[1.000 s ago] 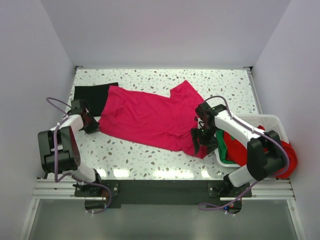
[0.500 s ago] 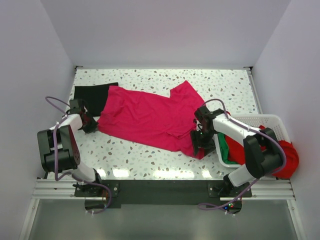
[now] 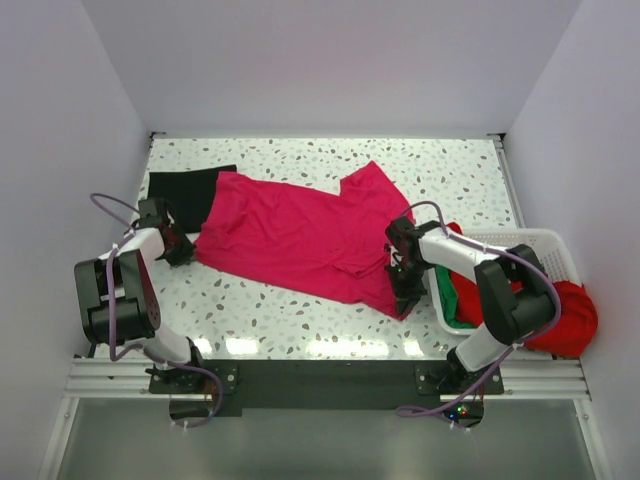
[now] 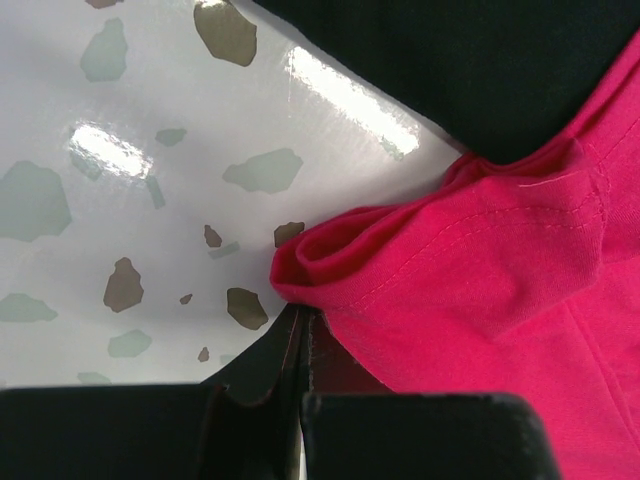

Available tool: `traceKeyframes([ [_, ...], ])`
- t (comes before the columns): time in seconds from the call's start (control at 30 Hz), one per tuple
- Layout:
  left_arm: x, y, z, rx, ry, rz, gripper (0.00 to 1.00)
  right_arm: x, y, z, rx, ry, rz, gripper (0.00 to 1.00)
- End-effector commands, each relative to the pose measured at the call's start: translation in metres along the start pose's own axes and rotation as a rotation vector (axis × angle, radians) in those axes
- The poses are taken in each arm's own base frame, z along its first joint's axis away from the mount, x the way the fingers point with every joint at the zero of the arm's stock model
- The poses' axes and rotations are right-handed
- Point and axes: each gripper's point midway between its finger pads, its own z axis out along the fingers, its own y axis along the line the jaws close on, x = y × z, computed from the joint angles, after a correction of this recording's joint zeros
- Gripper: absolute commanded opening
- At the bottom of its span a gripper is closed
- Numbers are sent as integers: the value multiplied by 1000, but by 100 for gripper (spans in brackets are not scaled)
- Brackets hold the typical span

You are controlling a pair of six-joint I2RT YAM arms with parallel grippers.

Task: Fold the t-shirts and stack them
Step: Fold the tshirt

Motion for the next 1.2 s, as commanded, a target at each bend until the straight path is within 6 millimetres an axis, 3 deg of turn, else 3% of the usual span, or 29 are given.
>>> traceKeyframes([
  [0.0, -8, 16, 7, -63, -18, 22, 0, 7, -8, -3, 55, 42, 4, 3],
  [0.2, -18, 17, 5, -79, -42, 42, 0, 19, -25, -7, 172, 113, -5, 3],
  [0.33, -21, 14, 5, -65, -44, 52, 0, 19, -22, -9, 165, 118, -14, 5],
  [0.47, -19, 6, 2, -24, -37, 54, 0, 18, -16, -19, 157, 119, -20, 25],
  [0.5, -18, 5, -1, -15, -32, 56, 0, 14, -12, -24, 147, 107, -24, 38],
  [0.63, -26, -10, -26, 50, -76, 47, 31, 11, 7, -47, 88, 75, -52, 58],
  [0.77, -32, -19, -54, 82, -121, 37, 43, 9, 28, -70, 28, 65, -90, 63],
  [0.93, -34, -39, -78, 140, -183, 30, 51, -18, 66, -87, -106, -30, -125, 64],
  [1.07, -22, -73, -73, 211, -162, 65, 51, -57, 91, -83, -199, -147, -121, 62],
  [1.17, -9, -104, -65, 254, -137, 112, 51, -79, 98, -74, -212, -192, -107, 61],
])
